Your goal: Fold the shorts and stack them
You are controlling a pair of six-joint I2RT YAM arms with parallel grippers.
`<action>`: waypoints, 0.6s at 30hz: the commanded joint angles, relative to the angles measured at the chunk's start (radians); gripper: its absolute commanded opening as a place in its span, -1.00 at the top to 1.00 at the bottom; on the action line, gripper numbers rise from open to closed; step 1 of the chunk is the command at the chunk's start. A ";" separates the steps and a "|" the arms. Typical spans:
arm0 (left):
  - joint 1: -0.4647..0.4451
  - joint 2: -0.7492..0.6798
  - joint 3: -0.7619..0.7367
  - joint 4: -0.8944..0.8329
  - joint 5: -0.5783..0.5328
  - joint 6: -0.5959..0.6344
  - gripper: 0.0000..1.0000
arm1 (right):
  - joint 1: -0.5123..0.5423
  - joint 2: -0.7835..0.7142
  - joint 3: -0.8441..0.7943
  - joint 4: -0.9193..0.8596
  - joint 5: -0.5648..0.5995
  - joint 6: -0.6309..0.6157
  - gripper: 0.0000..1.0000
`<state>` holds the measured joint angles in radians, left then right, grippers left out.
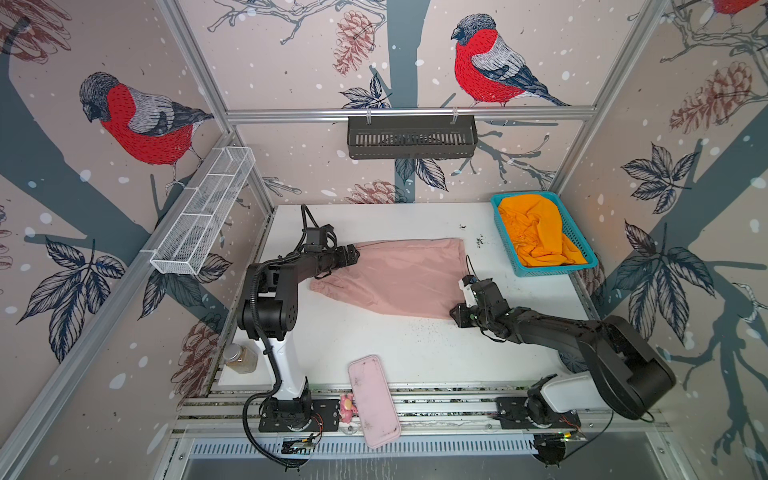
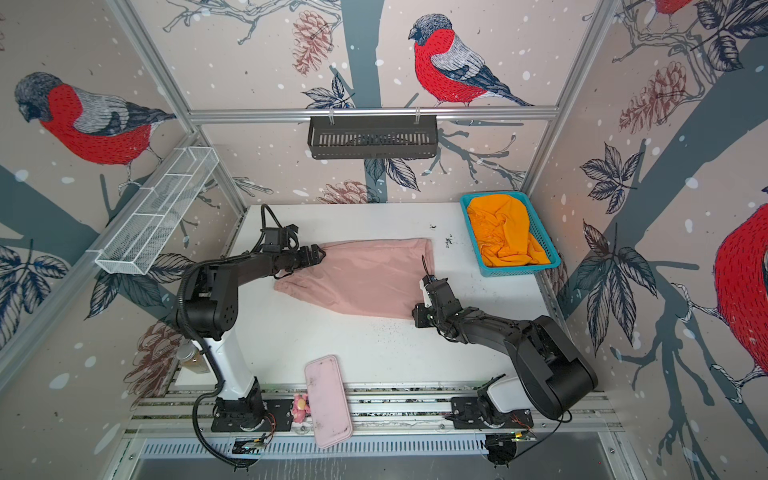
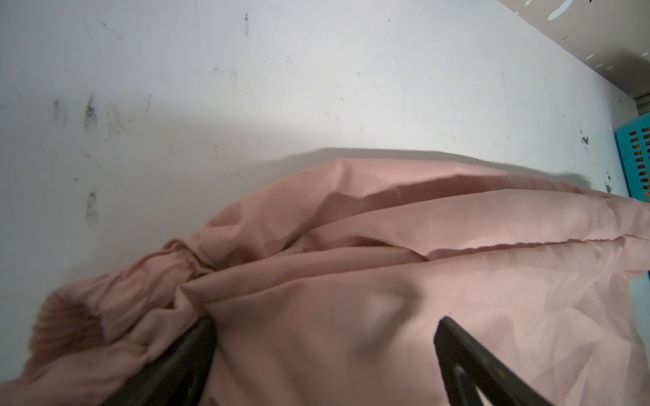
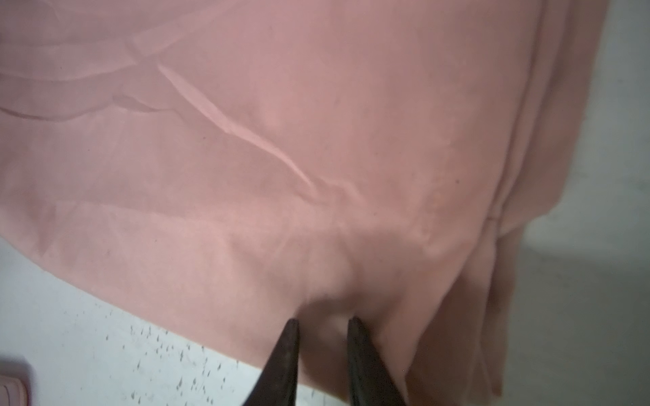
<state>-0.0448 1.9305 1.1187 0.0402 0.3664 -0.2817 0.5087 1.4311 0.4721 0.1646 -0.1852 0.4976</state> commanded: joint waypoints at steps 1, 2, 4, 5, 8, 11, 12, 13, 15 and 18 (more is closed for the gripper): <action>-0.004 0.010 -0.013 -0.098 -0.027 0.005 -0.96 | -0.033 0.010 -0.005 -0.068 0.026 0.035 0.47; -0.010 0.008 -0.018 -0.113 -0.039 0.005 -0.96 | -0.053 0.001 -0.002 -0.085 0.030 0.031 0.46; -0.021 -0.008 -0.042 -0.136 -0.046 -0.006 -0.96 | -0.100 -0.018 0.011 -0.119 0.037 0.015 0.46; -0.025 -0.022 -0.060 -0.148 -0.044 -0.021 -0.96 | -0.133 -0.027 0.026 -0.143 0.033 -0.001 0.46; -0.044 -0.093 -0.146 -0.138 -0.014 -0.065 -0.96 | -0.218 -0.042 0.090 -0.203 0.038 -0.050 0.44; -0.053 -0.182 -0.191 -0.143 -0.046 -0.089 -0.96 | -0.254 -0.062 0.170 -0.243 0.074 -0.095 0.41; -0.053 -0.212 -0.193 -0.143 -0.066 -0.090 -0.96 | -0.256 -0.069 0.187 -0.246 0.077 -0.110 0.38; -0.054 -0.250 -0.188 -0.142 -0.090 -0.088 -0.96 | -0.257 -0.077 0.213 -0.248 0.082 -0.127 0.33; -0.054 -0.329 -0.175 -0.143 -0.131 -0.088 -0.96 | -0.254 -0.091 0.262 -0.257 0.078 -0.163 0.28; -0.053 -0.488 -0.149 -0.162 -0.195 -0.081 -0.96 | -0.223 -0.122 0.332 -0.282 0.094 -0.225 0.14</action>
<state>-0.1001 1.5303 0.9501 -0.1093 0.2501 -0.3584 0.2661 1.3296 0.7670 -0.0811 -0.1116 0.3576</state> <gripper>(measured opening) 0.980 0.425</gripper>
